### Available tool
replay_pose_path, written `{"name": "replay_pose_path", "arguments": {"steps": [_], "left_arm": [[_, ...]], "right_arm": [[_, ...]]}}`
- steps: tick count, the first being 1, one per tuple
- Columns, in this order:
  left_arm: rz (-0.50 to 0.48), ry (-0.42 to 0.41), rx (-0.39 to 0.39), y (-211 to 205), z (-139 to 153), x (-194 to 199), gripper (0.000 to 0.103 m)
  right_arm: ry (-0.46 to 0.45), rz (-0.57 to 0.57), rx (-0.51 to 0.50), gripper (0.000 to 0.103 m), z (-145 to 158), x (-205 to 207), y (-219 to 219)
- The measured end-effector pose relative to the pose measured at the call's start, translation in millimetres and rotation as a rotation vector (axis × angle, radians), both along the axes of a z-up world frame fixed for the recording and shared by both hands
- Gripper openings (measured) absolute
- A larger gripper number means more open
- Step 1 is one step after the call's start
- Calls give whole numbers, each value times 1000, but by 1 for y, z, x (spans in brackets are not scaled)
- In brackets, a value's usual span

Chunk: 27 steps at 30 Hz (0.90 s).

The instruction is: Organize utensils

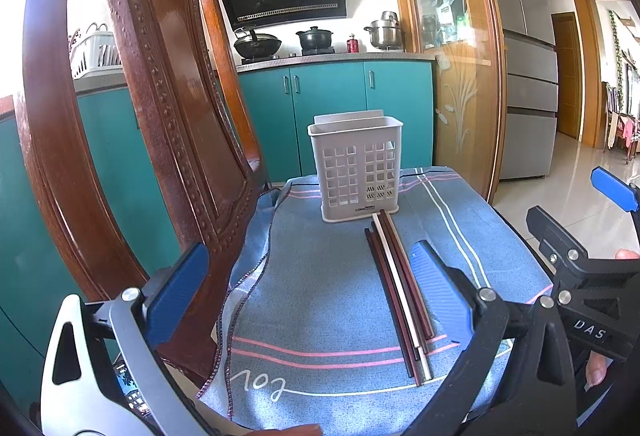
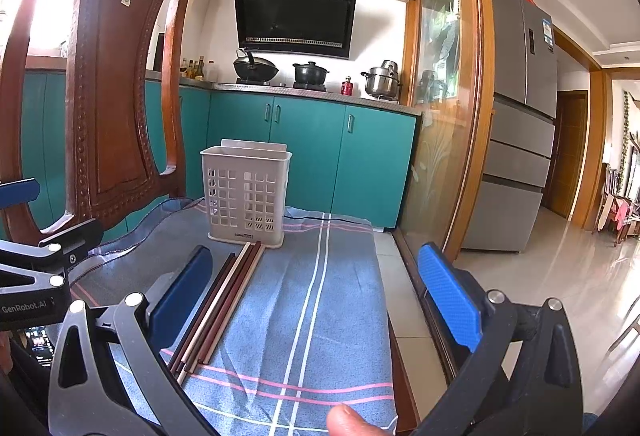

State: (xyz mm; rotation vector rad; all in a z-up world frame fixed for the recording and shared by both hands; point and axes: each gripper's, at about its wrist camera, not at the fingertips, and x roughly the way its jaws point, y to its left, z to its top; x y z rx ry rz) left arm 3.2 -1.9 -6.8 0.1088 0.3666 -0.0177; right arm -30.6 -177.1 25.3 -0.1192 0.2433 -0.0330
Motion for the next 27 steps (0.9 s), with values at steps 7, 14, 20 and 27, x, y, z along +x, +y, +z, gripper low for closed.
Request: {"name": "replay_pose_path", "arguments": {"steps": [7, 14, 20, 27], "left_arm": [[0, 1, 1, 1, 1, 1, 100], [1, 1, 2, 1, 0, 1, 100], [3, 2, 1, 0, 1, 1, 100], [4, 2, 2, 0, 1, 1, 100]], "right_arm": [[-1, 0, -1, 100, -1, 0, 0], [2, 0, -1, 100, -1, 0, -1], [3, 1, -3, 100, -1, 0, -1], [3, 0, -2, 100, -1, 0, -1]]}}
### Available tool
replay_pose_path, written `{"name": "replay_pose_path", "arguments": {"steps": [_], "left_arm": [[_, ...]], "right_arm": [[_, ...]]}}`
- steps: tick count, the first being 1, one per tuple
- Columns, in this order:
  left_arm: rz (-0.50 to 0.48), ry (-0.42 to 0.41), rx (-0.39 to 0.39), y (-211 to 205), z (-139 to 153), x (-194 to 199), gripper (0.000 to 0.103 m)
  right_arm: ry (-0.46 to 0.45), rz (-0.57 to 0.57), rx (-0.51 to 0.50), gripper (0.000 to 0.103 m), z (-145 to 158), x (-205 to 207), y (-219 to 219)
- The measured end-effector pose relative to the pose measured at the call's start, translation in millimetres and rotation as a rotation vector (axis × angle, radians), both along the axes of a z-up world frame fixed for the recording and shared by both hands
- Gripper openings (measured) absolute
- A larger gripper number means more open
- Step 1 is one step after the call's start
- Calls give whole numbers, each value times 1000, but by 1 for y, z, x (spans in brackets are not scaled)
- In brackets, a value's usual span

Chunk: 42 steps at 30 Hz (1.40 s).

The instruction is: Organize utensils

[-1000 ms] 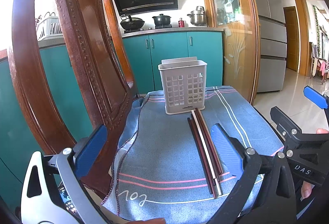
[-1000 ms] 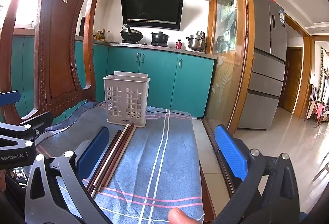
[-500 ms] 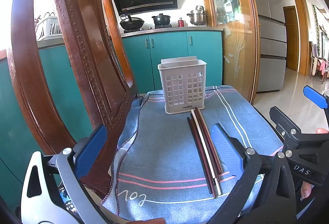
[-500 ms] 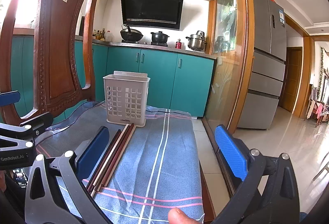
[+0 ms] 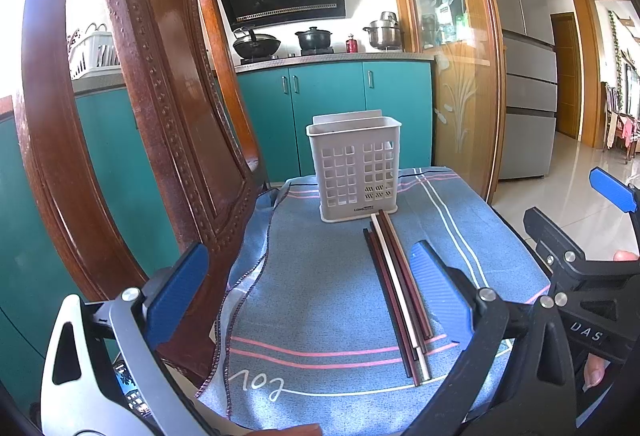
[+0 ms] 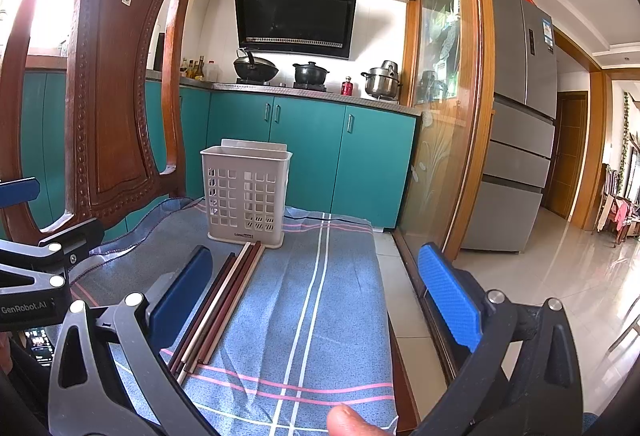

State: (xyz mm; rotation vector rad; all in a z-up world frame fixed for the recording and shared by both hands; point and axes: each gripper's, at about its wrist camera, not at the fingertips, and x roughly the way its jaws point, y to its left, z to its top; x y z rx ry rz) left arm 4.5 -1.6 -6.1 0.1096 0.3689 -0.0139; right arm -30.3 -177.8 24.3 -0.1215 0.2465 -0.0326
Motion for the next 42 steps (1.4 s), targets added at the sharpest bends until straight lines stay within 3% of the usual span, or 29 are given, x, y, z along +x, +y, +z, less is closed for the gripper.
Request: {"name": "replay_pose_path", "arguments": {"steps": [27, 32, 36, 39, 42], "left_arm": [[2, 3, 0, -1, -2, -1, 100], [19, 60, 12, -3, -8, 6, 100], [-10, 220, -15, -4, -27, 23, 100], [-31, 303, -50, -2, -39, 30, 100], [-56, 364, -79, -3, -47, 35, 100]], "right_arm": [[7, -6, -5, 100, 1, 3, -1], [42, -32, -15, 100, -5, 12, -2], [134, -178, -111, 100, -15, 41, -6], [261, -200, -47, 99, -18, 74, -22], [438, -86, 54, 74, -18, 121, -27]]}}
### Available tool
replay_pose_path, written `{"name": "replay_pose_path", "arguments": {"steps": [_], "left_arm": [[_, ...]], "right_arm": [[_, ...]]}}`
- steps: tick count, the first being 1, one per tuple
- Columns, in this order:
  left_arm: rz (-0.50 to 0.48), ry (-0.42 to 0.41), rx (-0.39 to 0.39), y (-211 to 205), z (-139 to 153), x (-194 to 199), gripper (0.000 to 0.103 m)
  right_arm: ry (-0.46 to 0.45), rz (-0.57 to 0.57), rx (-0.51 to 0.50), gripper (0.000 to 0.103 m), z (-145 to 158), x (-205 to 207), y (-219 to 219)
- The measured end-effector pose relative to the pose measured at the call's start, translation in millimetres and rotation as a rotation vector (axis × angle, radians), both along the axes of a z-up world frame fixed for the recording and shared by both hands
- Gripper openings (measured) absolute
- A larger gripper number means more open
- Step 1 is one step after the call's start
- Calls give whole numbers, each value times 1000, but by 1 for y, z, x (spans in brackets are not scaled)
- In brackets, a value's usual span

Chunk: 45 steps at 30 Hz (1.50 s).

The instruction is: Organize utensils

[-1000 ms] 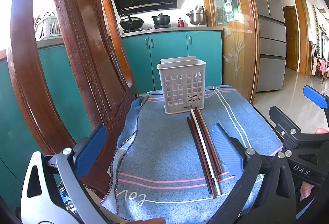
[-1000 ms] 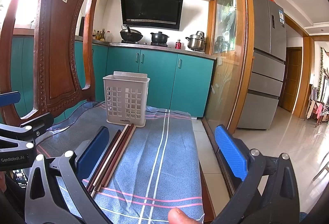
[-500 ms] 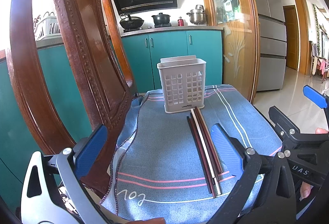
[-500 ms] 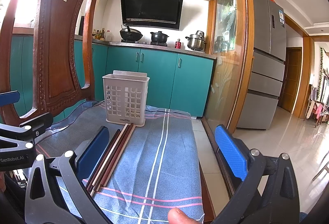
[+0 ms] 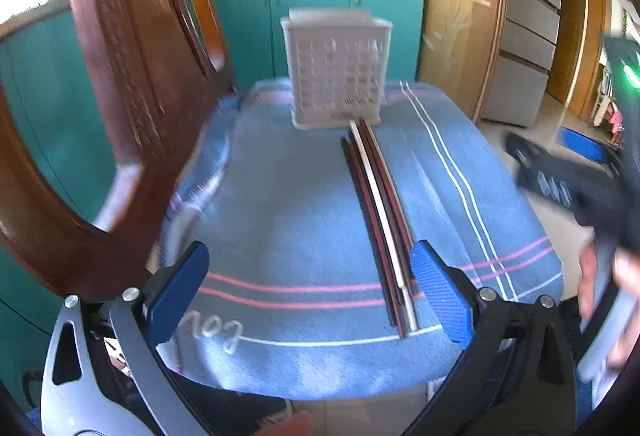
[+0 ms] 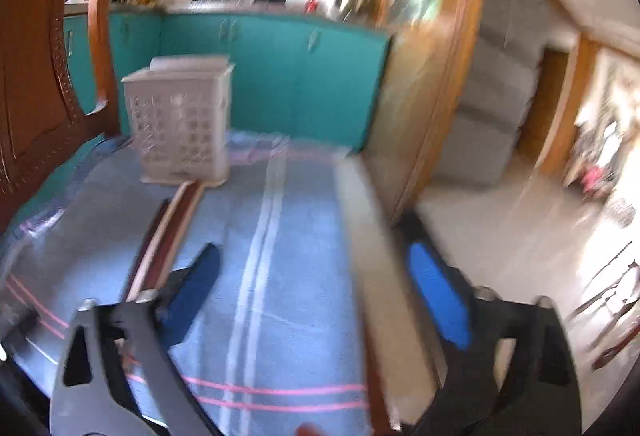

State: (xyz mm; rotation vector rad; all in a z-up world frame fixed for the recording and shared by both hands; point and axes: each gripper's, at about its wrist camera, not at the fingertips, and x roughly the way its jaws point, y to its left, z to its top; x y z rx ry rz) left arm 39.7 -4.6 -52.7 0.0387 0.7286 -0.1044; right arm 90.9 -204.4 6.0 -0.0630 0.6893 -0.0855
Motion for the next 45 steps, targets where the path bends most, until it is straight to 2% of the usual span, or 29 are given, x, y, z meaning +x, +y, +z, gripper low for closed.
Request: {"name": "replay_pose_path", "arguments": {"steps": [2, 4, 6, 8, 11, 14, 16, 18, 20, 21, 24, 25, 27, 30, 33, 36, 38, 39, 40, 43, 45], "left_arm": [[-6, 52, -19, 0, -8, 4, 99], [-13, 89, -39, 1, -13, 7, 93], [-20, 124, -65, 1, -19, 9, 85], [-23, 149, -73, -1, -25, 12, 79], [-28, 169, -62, -4, -30, 15, 77], [-26, 205, -62, -3, -32, 24, 77], [-37, 266, -91, 1, -27, 41, 77], [-76, 330, -124, 3, -17, 63, 78], [-138, 371, -112, -2, -10, 86, 78], [-155, 382, -94, -3, -8, 99, 78], [-137, 406, 7, -9, -14, 129, 78], [-141, 421, 1, -10, -17, 133, 77], [-145, 470, -38, -12, -28, 139, 77], [-147, 455, 14, -23, -33, 135, 77], [-169, 445, 5, -31, -31, 131, 77], [-154, 444, 37, -37, -34, 128, 77], [-153, 442, 23, -38, -33, 129, 76], [-136, 444, 22, -36, -33, 129, 66], [-112, 448, 28, -32, -35, 130, 63], [-72, 459, 29, -19, -39, 130, 61], [-67, 450, 5, -15, -35, 130, 62]], "right_arm": [[123, 81, 102, 58, -4, 34, 4], [245, 154, 169, 47, -14, 73, 17], [330, 190, 149, 43, -27, 106, 35], [383, 211, 113, 31, -44, 131, 54], [431, 209, 72, 26, -65, 149, 71], [408, 206, -27, 24, -62, 158, 82], [462, 201, -24, 23, -70, 163, 81], [465, 229, -4, 23, -70, 167, 78], [484, 251, 97, 23, -66, 174, 68], [491, 249, 191, 23, -64, 182, 58], [488, 249, 374, 23, -57, 202, 35], [487, 259, 407, 23, -55, 209, 33], [487, 280, 367, 23, -55, 219, 38], [488, 283, 248, 23, -62, 217, 54], [484, 309, 239, 23, -59, 219, 66], [467, 313, 177, 23, -61, 211, 74], [479, 304, 161, 23, -62, 208, 82], [484, 295, 148, 23, -57, 202, 81], [488, 291, 142, 23, -56, 197, 80], [511, 265, 73, 15, -67, 176, 59], [503, 266, 94, 15, -69, 161, 43]]}}
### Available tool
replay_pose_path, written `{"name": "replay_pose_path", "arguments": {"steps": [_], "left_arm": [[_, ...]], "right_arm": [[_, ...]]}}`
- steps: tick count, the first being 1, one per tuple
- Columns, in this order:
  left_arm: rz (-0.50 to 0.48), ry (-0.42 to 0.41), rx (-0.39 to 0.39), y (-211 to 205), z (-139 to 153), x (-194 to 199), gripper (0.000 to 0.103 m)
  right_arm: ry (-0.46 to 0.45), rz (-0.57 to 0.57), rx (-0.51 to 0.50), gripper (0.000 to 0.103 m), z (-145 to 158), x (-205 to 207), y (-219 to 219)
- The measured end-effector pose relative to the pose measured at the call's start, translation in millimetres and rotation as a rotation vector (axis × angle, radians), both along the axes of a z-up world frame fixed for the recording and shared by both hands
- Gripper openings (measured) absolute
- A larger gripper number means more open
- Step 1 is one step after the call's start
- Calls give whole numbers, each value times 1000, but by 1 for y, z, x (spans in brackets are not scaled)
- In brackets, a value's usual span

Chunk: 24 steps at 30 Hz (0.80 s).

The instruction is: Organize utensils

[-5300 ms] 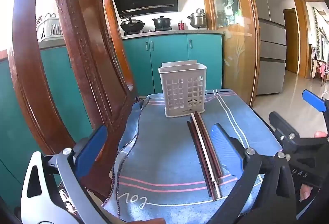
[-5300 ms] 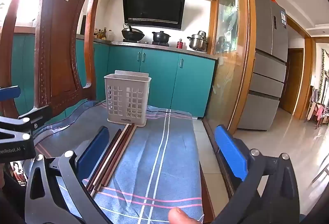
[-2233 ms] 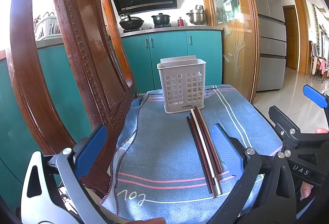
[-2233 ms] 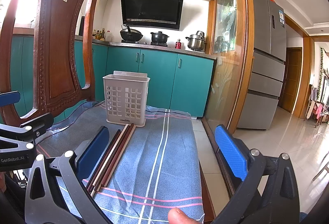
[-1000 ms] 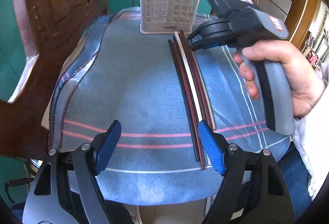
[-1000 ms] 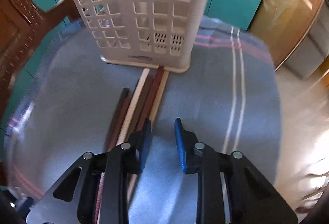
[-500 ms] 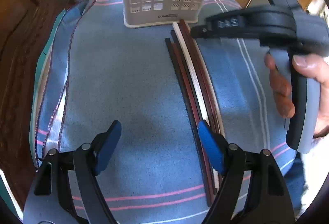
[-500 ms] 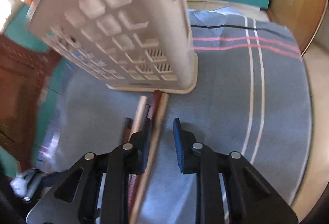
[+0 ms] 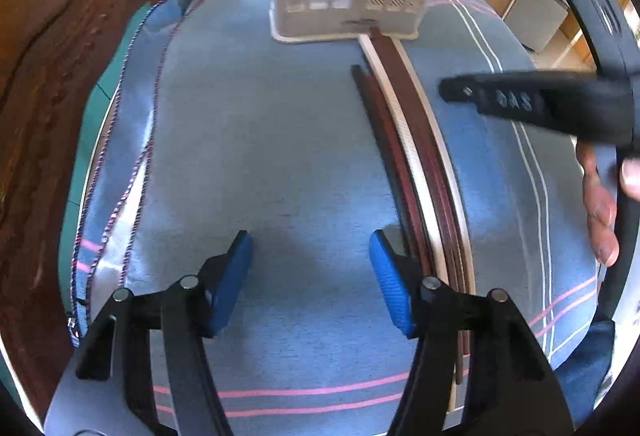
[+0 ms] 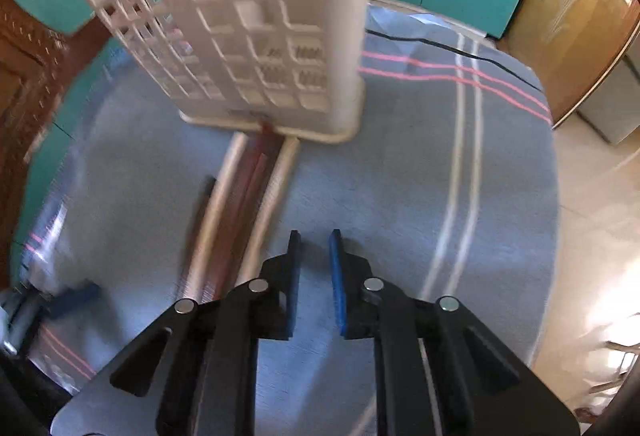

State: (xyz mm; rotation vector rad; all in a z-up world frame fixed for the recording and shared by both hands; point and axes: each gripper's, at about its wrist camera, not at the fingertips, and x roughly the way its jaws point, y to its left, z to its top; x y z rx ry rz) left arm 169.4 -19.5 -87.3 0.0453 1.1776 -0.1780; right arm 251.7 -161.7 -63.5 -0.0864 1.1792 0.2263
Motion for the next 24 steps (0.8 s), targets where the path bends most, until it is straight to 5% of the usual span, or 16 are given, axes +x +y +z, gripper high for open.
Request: {"name": "replay_pose_path", "arguments": {"steps": [3, 9, 10, 18, 22, 24], "left_arm": [[-19, -18, -68, -4, 10, -5, 71], [-76, -12, -57, -34, 2, -9, 66], [-73, -3, -59, -34, 1, -8, 56], [-27, -14, -50, -21, 6, -10, 37], [-12, -8, -67, -7, 9, -15, 24], [-11, -5, -67, -6, 11, -16, 24]], "right_arm": [[-3, -31, 133, 16, 3, -1, -14], [-3, -76, 255, 20, -1, 18, -12], [-2, -71, 255, 20, -2, 21, -8], [-57, -9, 55, 23, -3, 11, 32], [-60, -5, 27, 3, 2, -2, 40], [-49, -21, 24, 3, 3, -6, 38]]}}
